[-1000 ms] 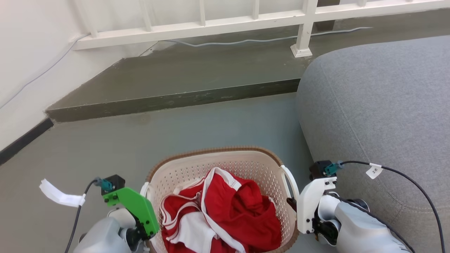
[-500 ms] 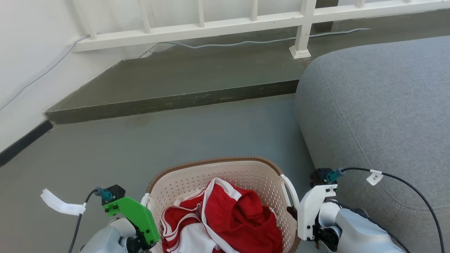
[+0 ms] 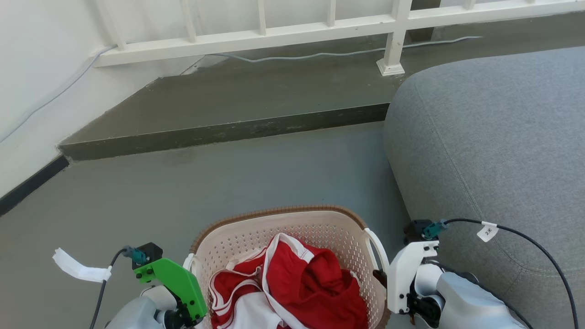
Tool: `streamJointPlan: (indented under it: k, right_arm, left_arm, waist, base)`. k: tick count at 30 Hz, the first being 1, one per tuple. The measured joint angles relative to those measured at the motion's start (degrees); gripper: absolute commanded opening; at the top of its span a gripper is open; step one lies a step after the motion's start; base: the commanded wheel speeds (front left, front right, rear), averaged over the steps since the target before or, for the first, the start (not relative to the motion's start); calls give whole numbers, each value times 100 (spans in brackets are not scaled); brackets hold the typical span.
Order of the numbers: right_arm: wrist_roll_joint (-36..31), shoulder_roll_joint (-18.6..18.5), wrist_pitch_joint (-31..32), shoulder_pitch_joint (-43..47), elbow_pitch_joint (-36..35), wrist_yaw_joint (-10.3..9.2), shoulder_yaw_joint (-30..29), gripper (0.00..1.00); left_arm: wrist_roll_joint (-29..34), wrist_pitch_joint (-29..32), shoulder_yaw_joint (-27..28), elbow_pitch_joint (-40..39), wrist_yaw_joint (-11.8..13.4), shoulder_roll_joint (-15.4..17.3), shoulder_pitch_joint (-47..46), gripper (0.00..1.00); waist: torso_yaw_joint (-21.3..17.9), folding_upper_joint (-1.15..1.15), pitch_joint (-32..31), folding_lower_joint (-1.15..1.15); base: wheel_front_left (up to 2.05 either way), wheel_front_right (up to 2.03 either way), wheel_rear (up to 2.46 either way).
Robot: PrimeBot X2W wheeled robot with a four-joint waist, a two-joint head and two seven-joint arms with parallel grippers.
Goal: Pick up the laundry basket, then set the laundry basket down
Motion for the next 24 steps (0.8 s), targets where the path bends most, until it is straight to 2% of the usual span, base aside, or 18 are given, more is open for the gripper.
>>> streamJointPlan:
  k: [24]
  right_arm:
    - [152, -42, 14, -3, 26, 1, 141, 0]
  left_arm:
    - [-109, -9, -27, -1, 64, -9, 5, 0]
  waist:
    - [-39, 0, 15, 0]
  base:
    - [0, 0, 0]
